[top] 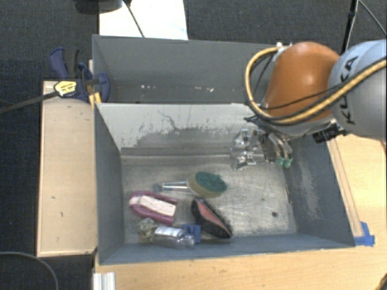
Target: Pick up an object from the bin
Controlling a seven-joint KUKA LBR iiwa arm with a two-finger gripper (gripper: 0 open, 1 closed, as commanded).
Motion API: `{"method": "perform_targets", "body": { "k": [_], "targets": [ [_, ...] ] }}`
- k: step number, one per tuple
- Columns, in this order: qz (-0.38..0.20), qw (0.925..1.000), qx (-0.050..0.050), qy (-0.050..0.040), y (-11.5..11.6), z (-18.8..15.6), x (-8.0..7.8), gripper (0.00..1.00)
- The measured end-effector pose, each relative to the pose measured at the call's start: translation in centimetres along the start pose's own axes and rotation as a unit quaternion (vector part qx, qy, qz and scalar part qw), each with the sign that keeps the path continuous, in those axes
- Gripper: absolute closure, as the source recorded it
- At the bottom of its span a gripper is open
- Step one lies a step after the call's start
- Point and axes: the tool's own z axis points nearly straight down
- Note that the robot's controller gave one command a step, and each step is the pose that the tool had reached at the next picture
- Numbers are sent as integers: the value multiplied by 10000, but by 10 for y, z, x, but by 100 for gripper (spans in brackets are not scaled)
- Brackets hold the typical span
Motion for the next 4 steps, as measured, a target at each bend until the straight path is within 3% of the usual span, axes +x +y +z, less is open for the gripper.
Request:
{"method": "perform_targets", "body": {
  "k": [1, 2, 3, 4],
  "targets": [
    [-4, 10000, -4, 45, 1, 5, 2, 0],
    [-2000, 9798, -9, 35, 64, 127, -1, 0],
    [-1972, 9804, -14, 36, 64, 126, -1, 100],
    [-2140, 9768, -6, 4, 40, 0, 1, 100]
  ]
}}
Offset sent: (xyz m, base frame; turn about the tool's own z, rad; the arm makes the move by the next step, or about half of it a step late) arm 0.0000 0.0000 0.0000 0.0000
